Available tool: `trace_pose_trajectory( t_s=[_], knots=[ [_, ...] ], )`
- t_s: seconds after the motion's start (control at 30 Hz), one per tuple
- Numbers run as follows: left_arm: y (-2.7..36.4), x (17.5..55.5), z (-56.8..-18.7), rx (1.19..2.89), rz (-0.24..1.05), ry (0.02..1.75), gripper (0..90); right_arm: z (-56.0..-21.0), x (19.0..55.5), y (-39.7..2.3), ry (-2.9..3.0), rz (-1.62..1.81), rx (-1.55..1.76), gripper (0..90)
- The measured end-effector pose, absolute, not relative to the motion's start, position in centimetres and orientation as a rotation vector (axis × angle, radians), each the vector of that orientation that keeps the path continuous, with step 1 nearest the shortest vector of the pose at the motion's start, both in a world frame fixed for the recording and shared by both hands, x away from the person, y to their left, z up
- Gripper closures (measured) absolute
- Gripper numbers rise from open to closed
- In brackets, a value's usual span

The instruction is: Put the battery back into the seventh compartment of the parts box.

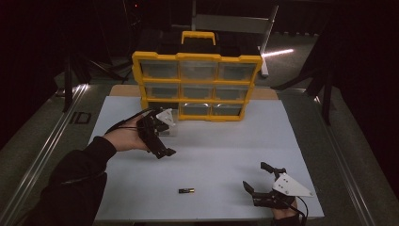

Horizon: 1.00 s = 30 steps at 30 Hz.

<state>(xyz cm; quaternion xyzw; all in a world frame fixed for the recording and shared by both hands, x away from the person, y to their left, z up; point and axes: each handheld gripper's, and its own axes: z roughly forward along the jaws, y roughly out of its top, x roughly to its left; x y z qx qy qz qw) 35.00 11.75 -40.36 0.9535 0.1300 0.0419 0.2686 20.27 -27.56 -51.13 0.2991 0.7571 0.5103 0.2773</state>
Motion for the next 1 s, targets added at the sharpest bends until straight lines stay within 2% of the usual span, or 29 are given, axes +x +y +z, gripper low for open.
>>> trace_pose_trajectory(
  t_s=[0.5, 0.7, 1.0],
  knots=[
    [10.3, 32.5, -42.0, 2.594, 0.096, 0.284, 0.5, -51.1, 20.2, -27.6, 2.034, 1.369, 0.803, 10.4],
    [9.8, 31.5, -42.6, 2.587, 0.039, 0.25, 0.5, -51.1, 20.2, -27.6, 2.032, 1.372, 0.804, 10.4],
    [9.1, 30.1, -43.8, 2.6, 0.027, 0.23, 0.6, -51.1, 20.3, -27.6, 2.031, 1.373, 0.799, 10.4]
  ],
)
